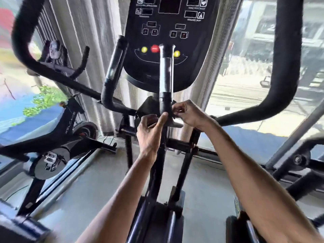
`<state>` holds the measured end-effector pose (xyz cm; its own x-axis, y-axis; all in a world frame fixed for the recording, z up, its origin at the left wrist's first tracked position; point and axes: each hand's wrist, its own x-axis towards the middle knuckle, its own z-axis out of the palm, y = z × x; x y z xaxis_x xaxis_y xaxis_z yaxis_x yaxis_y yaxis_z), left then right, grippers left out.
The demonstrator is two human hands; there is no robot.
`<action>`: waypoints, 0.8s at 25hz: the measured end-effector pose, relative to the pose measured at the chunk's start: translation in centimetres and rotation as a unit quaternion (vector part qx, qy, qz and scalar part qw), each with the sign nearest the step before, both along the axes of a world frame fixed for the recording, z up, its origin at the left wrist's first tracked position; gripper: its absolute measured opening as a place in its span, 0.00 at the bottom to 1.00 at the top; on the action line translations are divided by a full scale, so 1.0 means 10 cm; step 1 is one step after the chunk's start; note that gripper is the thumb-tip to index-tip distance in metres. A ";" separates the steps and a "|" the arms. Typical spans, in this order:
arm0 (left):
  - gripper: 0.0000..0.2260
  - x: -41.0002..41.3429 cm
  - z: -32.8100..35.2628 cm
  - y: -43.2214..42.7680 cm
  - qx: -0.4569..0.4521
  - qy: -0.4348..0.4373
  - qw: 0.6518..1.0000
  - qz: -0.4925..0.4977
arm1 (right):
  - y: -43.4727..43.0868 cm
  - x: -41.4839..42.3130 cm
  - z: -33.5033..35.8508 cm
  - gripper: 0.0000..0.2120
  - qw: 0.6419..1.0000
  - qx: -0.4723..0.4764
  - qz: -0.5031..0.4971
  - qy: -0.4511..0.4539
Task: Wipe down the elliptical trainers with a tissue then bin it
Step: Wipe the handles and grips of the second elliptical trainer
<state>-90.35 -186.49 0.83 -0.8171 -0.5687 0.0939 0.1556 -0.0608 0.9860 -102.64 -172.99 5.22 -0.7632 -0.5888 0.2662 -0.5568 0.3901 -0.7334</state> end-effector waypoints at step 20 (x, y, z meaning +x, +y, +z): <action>0.25 -0.10 -0.21 0.15 0.189 -0.009 0.969 -0.161 | -0.27 -1.20 -0.44 0.15 0.892 0.435 -0.121 0.026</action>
